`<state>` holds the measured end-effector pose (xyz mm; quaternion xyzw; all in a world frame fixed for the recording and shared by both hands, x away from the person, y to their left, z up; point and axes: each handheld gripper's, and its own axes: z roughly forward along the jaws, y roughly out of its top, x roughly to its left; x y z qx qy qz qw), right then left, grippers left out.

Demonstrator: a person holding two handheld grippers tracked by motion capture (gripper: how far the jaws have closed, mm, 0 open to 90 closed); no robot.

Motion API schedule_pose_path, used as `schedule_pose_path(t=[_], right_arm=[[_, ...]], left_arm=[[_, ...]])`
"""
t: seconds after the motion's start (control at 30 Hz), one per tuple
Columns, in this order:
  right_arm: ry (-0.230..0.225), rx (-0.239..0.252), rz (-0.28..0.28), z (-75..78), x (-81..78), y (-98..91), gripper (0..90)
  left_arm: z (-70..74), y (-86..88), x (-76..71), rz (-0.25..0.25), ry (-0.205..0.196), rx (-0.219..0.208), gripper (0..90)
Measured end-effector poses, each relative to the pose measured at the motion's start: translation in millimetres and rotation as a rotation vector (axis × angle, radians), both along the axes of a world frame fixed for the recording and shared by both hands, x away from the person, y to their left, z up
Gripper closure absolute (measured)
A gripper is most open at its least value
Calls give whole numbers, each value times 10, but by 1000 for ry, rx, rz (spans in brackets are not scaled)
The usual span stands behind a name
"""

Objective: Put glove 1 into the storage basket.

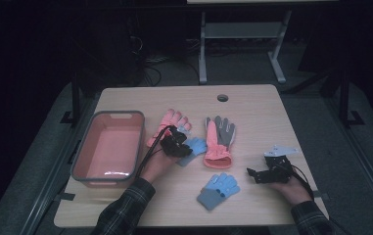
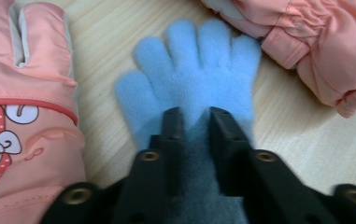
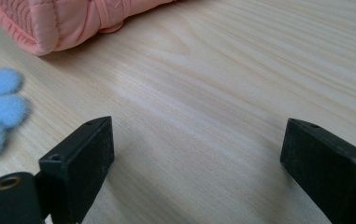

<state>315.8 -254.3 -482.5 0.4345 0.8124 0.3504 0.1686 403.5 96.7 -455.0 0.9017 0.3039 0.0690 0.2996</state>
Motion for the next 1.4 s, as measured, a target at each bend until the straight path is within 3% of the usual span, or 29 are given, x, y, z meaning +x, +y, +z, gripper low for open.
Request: schedule_pose_path(t=[0.17,0.37,0.5,0.73,0.87,1.17,1.2,1.4], right_arm=[[-1,0,1,0,1,0,92],[-1,0,1,-1,1,0,92],[-1,0,1,-1,1,-1,91],[-1,0,1,0,1,0,92],[-1,0,1,0,0,0,92],[-1,0,1,0,1,0,92],[-1,0,1,0,1,0,92],[-1,0,1,-1,1,0,92]], left_arm=[[5,14,1,-1,5,-6,841],[86,74,-31,0,33,-41,866],[128,82,-76,3,31,-47,874],[316,121,-213,5,17,-73,876],[438,184,-314,13,7,-117,876],[571,201,-550,-50,22,-158,876],[573,162,-604,-57,38,-185,876],[581,32,-751,-105,49,-192,876]])
